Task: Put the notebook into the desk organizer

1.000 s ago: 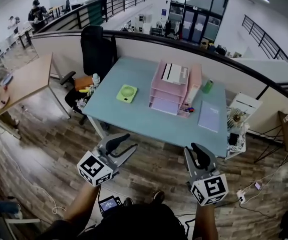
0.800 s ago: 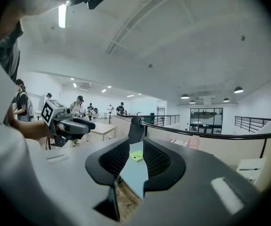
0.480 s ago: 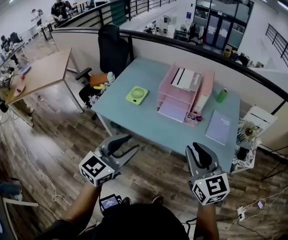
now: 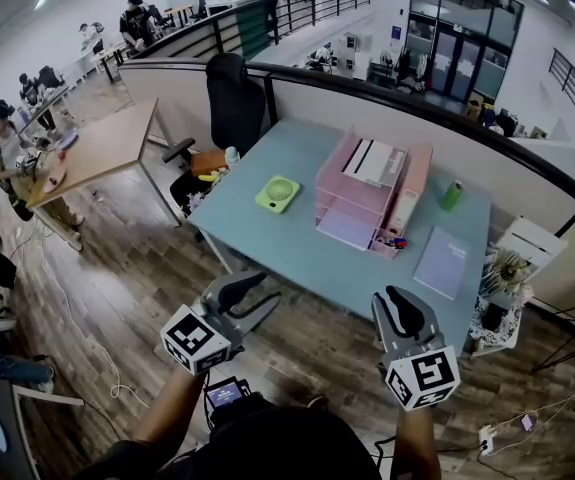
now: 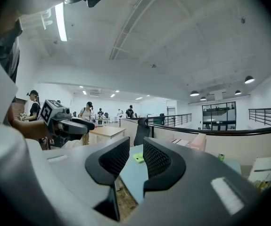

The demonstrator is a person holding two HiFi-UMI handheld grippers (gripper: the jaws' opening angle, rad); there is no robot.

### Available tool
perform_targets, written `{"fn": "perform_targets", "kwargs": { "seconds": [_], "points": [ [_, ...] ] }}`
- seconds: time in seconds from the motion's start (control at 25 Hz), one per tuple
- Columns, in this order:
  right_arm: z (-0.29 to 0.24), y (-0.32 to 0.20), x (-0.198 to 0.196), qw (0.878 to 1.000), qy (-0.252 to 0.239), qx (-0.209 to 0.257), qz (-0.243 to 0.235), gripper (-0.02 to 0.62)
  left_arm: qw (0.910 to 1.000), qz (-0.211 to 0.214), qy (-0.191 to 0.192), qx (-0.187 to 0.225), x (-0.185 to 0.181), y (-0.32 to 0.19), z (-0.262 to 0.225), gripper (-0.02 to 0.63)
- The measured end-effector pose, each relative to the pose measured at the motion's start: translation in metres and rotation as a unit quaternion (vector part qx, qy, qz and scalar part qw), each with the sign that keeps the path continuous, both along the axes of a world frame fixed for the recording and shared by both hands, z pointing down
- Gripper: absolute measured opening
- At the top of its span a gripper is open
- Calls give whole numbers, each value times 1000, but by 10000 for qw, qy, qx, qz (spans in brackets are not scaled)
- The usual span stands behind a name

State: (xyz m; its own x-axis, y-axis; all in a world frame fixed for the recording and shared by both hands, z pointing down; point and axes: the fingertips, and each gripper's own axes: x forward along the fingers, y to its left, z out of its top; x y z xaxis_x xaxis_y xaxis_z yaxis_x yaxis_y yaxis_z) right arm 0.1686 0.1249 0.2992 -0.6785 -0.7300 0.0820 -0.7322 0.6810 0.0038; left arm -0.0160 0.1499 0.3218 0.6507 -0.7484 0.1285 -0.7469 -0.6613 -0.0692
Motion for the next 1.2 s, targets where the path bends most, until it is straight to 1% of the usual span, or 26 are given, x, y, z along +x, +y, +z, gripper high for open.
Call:
{"fn": "perform_targets", "kwargs": {
  "seconds": [0.2,0.32,0.48,0.6,0.88,1.2],
  "points": [
    [7,-5,5,9999,-50,-92,51,71,9997,43,43,-235,11,-6,-5,199],
    [13,-13,6,9998,-17,-126,128,71,9997,140,132,-169,8,-22,8,199],
    [13,-24,5,9992,85,-149,354,71,9987,412,224,-177,11,-49,13,199],
    [18,-39,4,9979,129,-184,608,71,9970,700,263,-192,15,-75,16,199],
    [10,-69,-17,9926,261,-225,1161,71,9903,1323,432,-58,5,-133,4,199],
    [4,-103,-38,9860,402,-218,1605,71,9828,1760,567,-45,-11,-182,7,199]
  ]
}}
